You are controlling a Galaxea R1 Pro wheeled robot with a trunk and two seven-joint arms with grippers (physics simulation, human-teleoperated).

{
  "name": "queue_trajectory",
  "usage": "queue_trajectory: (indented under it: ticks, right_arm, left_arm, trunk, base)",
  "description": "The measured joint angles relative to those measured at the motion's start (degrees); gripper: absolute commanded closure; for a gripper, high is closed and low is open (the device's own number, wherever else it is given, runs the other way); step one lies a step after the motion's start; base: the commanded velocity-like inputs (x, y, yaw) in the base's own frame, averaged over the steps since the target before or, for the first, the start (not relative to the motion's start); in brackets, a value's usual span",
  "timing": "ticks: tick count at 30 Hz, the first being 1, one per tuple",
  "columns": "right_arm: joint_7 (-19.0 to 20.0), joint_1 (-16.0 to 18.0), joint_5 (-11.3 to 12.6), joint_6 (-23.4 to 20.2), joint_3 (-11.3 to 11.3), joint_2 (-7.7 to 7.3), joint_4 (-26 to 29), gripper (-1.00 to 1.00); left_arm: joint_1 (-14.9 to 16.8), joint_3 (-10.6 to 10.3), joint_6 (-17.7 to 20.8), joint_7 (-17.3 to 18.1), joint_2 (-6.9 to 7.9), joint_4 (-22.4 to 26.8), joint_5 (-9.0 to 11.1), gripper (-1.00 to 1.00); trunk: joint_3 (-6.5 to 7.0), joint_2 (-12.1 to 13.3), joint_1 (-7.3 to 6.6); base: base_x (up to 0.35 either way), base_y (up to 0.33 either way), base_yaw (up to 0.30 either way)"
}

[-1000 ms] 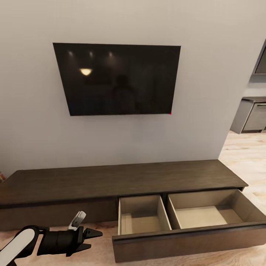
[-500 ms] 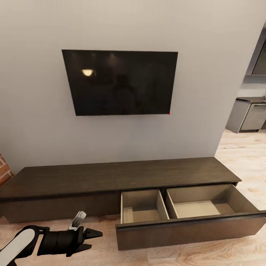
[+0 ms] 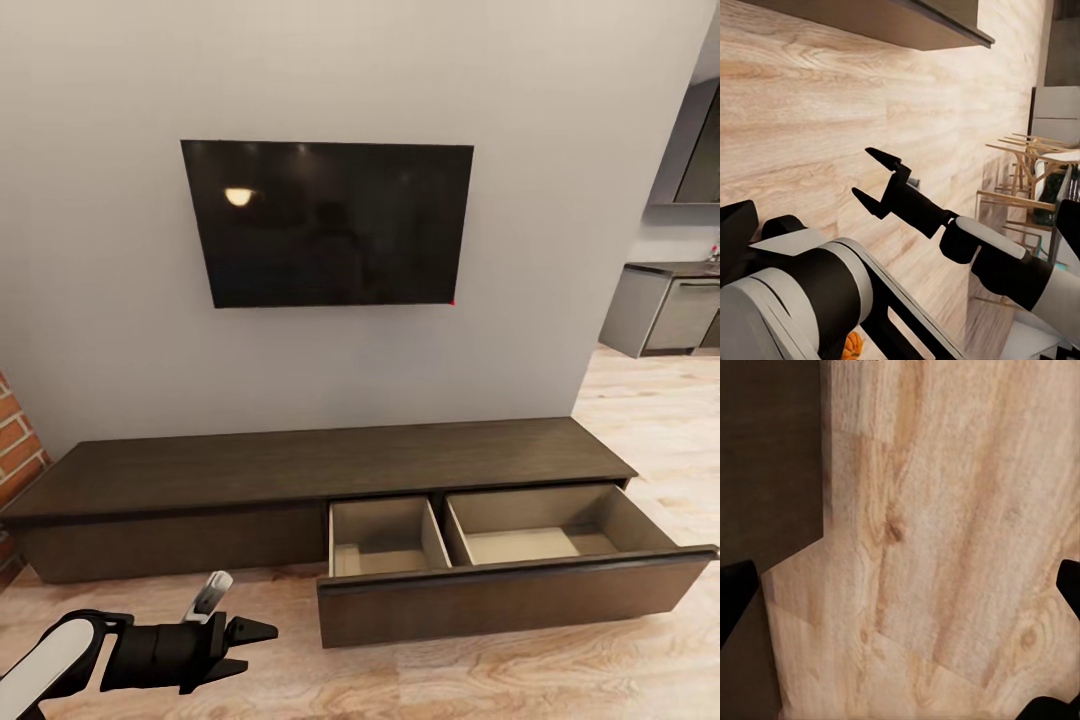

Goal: Place each of the two pumpkins and all three candles from the living room inside a cabinet in the living room (use any cabinet), then make sure every cabinet is closed, and position the cauldron so it is next to a table in the living room.

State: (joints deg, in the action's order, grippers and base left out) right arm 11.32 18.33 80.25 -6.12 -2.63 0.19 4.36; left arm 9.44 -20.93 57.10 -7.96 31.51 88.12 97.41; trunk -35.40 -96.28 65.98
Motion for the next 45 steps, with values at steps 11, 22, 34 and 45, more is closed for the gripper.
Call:
queue_trajectory:
  ticks: [11, 22, 34, 45]
  right_arm:
    - [0.01, -0.01, -0.11, 0.33, -0.04, 0.10, 0.02, -1.00]
    - [-0.08, 0.00, -0.15, 0.43, -0.05, 0.00, 0.02, -1.00]
    - [-0.08, -0.01, -0.16, 0.43, -0.08, 0.00, 0.02, -1.00]
    - [-0.08, -0.01, -0.17, 0.63, -0.16, 0.00, 0.02, -1.00]
  left_arm:
    - [-0.01, 0.05, 0.00, 0.28, 0.00, -0.02, -0.03, -1.00]
    - [-0.05, -0.03, 0.00, 0.46, 0.00, -0.02, -0.03, -1.00]
    - [-0.05, 0.05, 0.00, 0.48, 0.00, -0.02, -0.03, -1.00]
    - [-0.07, 0.05, 0.00, 0.47, 0.00, -0.02, -0.04, -1.00]
  trunk:
    - [0.00, 0.00, 0.00]
    - [0.00, 0.00, 0.00]
    - [0.00, 0.00, 0.00]
    - [0.00, 0.00, -0.01]
  base:
    - [-0.002, 0.000, -0.106]
    - [0.027, 0.000, -0.276]
    - [0.000, 0.000, -0.280]
    - [0.066, 0.000, -0.280]
